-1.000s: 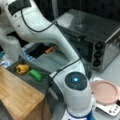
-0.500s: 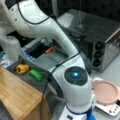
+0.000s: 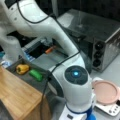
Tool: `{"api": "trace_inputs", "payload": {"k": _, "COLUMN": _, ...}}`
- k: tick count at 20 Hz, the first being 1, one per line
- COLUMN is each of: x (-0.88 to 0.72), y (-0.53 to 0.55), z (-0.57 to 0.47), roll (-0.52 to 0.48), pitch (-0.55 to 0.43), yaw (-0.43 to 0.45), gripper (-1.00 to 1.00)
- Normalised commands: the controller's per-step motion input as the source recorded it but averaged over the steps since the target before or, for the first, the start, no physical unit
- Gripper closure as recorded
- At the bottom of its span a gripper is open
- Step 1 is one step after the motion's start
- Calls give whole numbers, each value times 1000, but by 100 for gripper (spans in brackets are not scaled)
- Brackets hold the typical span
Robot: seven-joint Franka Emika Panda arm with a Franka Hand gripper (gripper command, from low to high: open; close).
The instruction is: Open the drawer. Pick up the carrot. Put the carrots in the drawer.
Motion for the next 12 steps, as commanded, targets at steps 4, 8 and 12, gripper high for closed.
{"api": "trace_inputs", "payload": {"k": 4, "x": -21, "y": 127, "z": 183, "roll": 40, "pitch": 55, "yaw": -40, "gripper": 100}}
{"api": "trace_inputs", "payload": {"k": 8, "x": -35, "y": 180, "z": 191, "roll": 37, "pitch": 48, "yaw": -64, "gripper": 100}}
{"api": "trace_inputs", "payload": {"k": 12, "x": -66, "y": 190, "z": 169, "roll": 29, "pitch": 49, "yaw": -93, "gripper": 100}}
